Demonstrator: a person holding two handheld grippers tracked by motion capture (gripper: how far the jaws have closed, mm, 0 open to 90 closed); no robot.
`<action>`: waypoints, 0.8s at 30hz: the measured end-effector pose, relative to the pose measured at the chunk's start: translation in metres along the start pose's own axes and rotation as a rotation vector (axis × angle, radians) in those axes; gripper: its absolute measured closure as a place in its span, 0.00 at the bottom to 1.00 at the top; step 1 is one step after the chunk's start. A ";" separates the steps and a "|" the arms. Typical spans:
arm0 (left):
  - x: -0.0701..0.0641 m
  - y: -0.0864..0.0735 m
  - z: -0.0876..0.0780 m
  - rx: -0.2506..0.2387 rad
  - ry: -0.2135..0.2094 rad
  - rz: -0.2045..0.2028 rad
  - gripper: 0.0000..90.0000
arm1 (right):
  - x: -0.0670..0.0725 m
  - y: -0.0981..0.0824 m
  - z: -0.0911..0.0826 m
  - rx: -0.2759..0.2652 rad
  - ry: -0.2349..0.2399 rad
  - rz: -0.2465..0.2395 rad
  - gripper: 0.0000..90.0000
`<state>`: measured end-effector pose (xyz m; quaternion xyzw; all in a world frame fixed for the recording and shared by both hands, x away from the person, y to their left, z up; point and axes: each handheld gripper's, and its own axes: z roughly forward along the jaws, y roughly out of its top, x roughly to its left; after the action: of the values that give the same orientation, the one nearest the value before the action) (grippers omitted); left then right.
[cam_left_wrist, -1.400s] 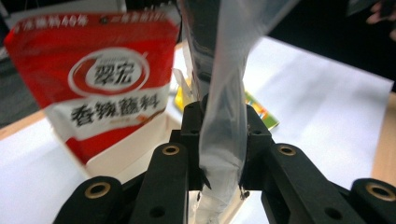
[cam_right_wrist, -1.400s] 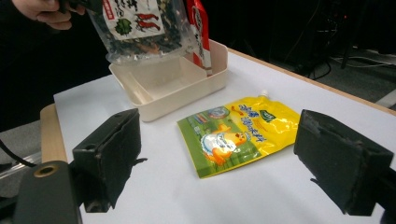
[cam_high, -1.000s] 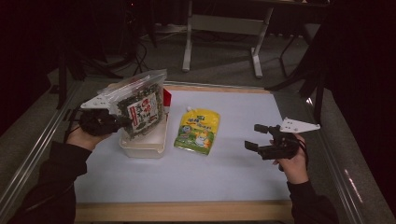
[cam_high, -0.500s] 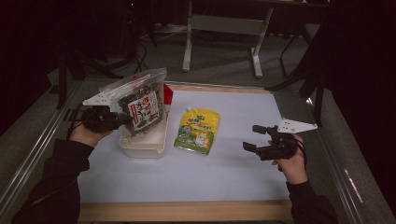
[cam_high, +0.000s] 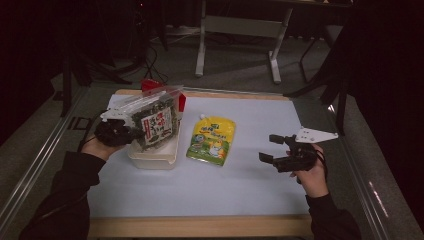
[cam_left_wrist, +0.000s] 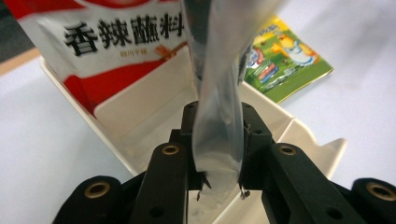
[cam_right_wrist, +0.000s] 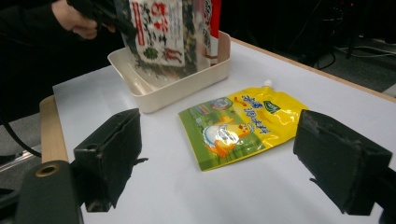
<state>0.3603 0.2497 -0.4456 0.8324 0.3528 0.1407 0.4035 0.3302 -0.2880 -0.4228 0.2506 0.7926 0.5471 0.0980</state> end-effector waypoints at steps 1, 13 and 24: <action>0.000 -0.002 0.001 -0.006 0.000 -0.001 0.86 | 0.000 0.000 0.000 -0.001 0.001 0.003 0.17; 0.012 -0.030 0.000 -0.122 0.046 -0.103 0.72 | 0.001 -0.001 0.002 0.015 0.004 -0.006 0.17; 0.005 -0.043 -0.016 -0.230 0.144 -0.174 0.39 | 0.002 -0.002 0.005 0.024 0.009 -0.011 0.17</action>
<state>0.3350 0.2807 -0.4692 0.7347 0.4332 0.2042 0.4805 0.3301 -0.2839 -0.4259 0.2450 0.8010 0.5381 0.0942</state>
